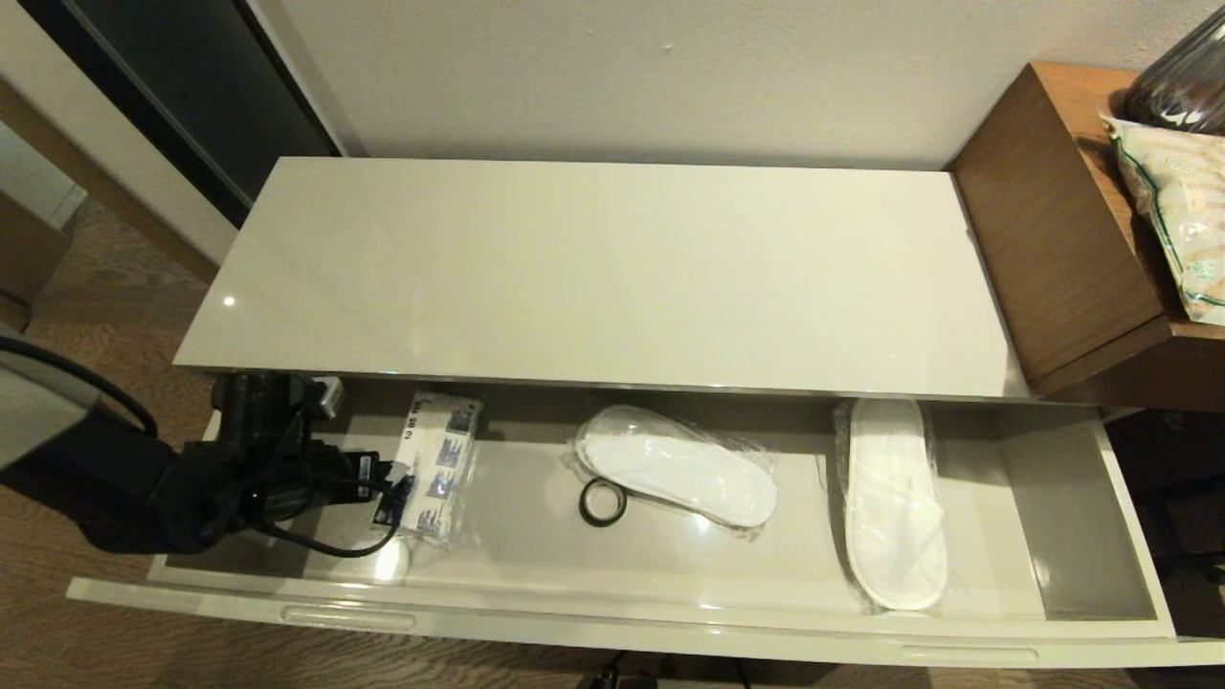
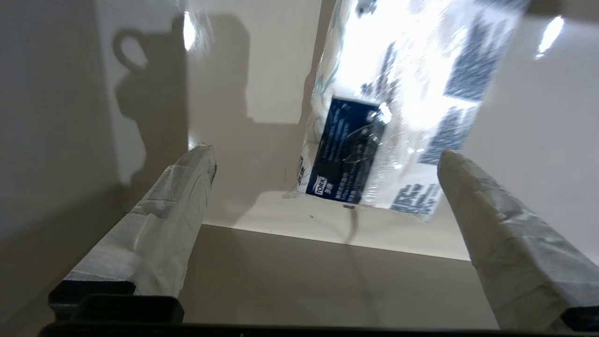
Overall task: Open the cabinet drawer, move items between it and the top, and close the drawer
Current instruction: Take out the tissue from the drawer
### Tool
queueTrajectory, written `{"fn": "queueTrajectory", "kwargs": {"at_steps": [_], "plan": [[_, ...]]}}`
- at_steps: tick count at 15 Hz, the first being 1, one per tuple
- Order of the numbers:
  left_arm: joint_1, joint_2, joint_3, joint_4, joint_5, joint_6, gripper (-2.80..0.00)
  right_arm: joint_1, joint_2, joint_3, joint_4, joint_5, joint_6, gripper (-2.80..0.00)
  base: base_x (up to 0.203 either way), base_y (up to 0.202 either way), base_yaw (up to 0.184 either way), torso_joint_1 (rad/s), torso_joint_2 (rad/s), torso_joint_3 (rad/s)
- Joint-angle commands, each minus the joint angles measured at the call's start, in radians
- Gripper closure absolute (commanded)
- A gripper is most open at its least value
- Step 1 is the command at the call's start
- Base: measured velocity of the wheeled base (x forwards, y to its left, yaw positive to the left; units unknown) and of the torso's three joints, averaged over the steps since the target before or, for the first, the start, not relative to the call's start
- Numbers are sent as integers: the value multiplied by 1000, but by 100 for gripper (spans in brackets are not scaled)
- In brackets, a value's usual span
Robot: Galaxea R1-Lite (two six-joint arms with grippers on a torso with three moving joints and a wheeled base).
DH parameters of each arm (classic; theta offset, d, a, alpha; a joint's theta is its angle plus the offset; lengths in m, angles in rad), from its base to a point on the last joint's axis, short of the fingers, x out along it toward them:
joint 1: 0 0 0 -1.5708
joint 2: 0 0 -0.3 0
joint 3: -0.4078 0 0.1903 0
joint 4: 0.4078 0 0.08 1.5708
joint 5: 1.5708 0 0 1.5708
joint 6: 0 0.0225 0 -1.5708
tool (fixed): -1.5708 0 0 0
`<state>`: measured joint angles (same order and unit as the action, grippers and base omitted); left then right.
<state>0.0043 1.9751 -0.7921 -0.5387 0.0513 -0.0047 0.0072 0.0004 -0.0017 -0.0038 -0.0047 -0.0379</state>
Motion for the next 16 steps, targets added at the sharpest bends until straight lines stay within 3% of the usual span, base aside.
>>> {"fn": "queueTrajectory", "kwargs": {"at_steps": [1, 4, 11, 16], "plan": [[0, -70, 5, 2, 1, 0, -280, 0, -2, 0, -1, 0, 0, 0, 0, 0, 0, 0, 0, 0], [-2, -129, 8, 63, 0, 0, -280, 0, -2, 0, -1, 0, 0, 0, 0, 0, 0, 0, 0, 0], [-9, -114, 15, 69, 1, 0, -280, 0, -2, 0, -1, 0, 0, 0, 0, 0, 0, 0, 0, 0], [-16, 92, -41, 35, 22, -8, -280, 0, -2, 0, -1, 0, 0, 0, 0, 0, 0, 0, 0, 0]]}}
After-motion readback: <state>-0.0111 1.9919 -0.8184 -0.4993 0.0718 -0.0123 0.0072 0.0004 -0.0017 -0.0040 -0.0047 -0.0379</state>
